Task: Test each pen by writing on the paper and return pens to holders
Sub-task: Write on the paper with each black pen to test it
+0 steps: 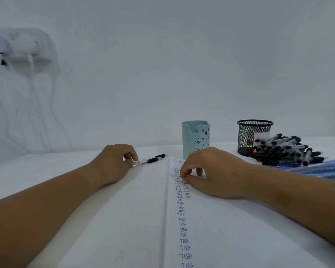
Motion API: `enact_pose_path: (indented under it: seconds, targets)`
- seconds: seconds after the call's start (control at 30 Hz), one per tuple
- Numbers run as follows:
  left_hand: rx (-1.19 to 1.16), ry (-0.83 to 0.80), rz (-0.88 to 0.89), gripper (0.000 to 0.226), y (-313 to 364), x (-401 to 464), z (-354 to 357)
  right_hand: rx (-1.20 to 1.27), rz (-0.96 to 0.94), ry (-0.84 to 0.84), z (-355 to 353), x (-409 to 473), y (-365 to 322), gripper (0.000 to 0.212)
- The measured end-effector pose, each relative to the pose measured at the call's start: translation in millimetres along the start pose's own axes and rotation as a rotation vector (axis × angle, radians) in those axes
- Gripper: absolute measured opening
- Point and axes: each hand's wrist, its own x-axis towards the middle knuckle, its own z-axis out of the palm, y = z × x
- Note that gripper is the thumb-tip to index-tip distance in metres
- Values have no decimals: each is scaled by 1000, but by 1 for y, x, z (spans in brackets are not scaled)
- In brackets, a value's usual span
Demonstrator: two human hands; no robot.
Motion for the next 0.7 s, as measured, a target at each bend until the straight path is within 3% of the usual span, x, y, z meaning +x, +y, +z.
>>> enact_pose_path:
  seconds: [0.4, 0.57, 0.7]
  targets:
    - [-261, -73, -203, 11, 8, -2, -10, 52, -14, -10, -1, 0, -1, 14]
    - [-231, -58, -191, 15, 12, -4, -9, 57, -9, -7, -2, 0, -1, 13]
    - [-426, 2, -167, 17, 16, -6, -9, 46, -15, 21, -1, 0, 0, 13]
